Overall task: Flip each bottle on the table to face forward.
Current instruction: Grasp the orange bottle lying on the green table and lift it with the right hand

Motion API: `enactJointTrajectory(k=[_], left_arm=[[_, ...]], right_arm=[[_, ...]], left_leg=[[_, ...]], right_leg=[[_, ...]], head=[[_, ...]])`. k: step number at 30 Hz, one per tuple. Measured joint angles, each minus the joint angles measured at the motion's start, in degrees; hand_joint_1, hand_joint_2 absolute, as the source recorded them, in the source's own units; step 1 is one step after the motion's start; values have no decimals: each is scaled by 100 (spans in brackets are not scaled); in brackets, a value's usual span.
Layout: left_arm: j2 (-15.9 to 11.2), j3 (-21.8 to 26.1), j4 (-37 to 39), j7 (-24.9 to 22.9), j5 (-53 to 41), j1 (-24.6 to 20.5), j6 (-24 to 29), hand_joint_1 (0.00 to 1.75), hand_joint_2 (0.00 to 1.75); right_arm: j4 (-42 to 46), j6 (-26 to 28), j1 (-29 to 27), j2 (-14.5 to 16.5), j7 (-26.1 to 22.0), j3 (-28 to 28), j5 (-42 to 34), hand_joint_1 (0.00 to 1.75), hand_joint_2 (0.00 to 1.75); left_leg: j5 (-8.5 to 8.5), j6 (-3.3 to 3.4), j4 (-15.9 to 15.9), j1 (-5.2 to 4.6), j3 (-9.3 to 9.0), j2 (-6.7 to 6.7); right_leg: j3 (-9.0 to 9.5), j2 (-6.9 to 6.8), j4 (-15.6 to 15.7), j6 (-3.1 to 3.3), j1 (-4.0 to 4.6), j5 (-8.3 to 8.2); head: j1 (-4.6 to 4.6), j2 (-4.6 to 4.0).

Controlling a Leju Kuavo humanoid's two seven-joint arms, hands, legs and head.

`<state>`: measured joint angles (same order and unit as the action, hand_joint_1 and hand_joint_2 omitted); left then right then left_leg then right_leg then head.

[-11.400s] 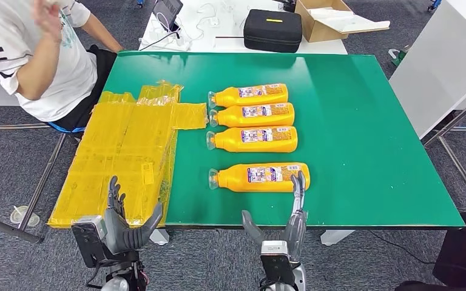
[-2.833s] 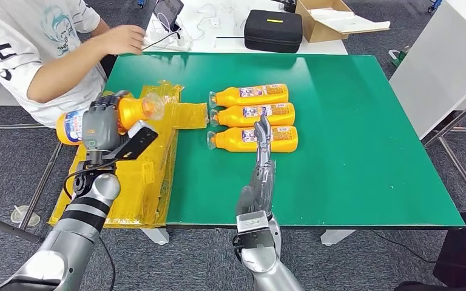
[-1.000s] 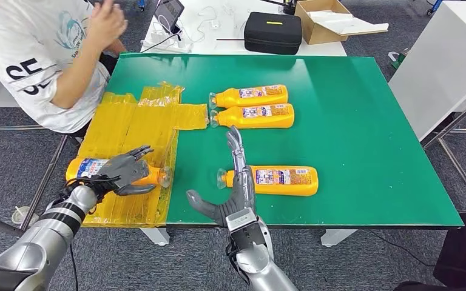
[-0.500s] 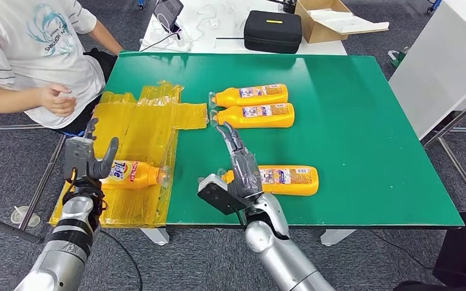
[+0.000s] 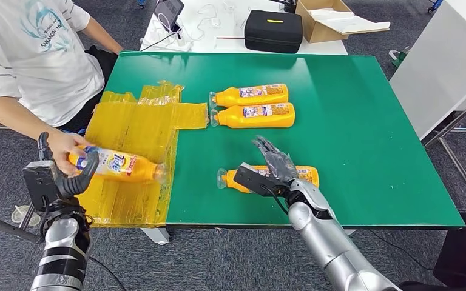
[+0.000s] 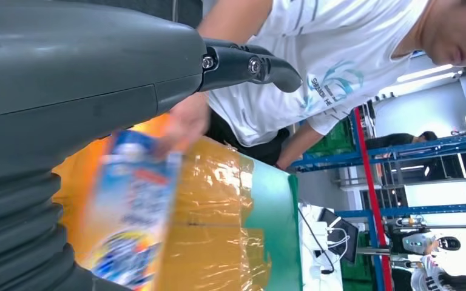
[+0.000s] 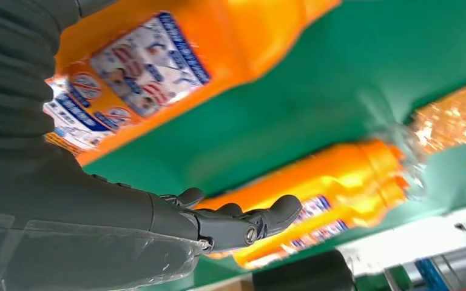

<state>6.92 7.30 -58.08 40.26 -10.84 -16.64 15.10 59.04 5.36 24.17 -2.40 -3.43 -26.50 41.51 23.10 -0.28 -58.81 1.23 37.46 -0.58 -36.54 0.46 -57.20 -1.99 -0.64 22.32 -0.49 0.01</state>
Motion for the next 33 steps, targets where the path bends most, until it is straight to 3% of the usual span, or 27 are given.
enactJointTrajectory(k=[11, 28, 29, 32, 33], left_arm=[[38, -135, 16, -2, 39, 33, -21, 0, 175], [101, -234, 420, -2, 139, -55, -140, 0, 175], [105, -234, 438, -2, 139, -59, -145, 0, 175], [119, -235, 500, -2, 143, -76, -173, 0, 175], [125, -235, 524, -2, 144, -85, -181, 0, 175]], right_arm=[[-119, -593, 34, -308, -134, -66, -281, 0, 175], [-471, -1089, 409, -867, 245, -509, -58, 1, 175], [-481, -1118, 432, -891, 266, -537, -49, 26, 175], [-518, -1200, 493, -936, 290, -626, -24, 146, 175], [-534, -1230, 516, -945, 292, -663, -17, 161, 175]], left_leg=[[0, 0, 0, 0, 0, 1], [0, 0, -1, 0, 1, 2], [0, 0, -1, 0, 1, 2], [0, 0, -1, 0, 1, 2], [0, 0, -1, 0, 0, 2]], right_leg=[[-2, 0, 0, 0, 0, 0], [-2, 1, 0, 0, 0, 0], [-2, 1, 0, 0, 0, 0], [-2, 1, 0, 0, 0, -1], [-1, 1, 0, 0, 0, -1]], head=[[-1, -1], [-1, -1], [-1, -1], [-1, -1], [-1, -1]])
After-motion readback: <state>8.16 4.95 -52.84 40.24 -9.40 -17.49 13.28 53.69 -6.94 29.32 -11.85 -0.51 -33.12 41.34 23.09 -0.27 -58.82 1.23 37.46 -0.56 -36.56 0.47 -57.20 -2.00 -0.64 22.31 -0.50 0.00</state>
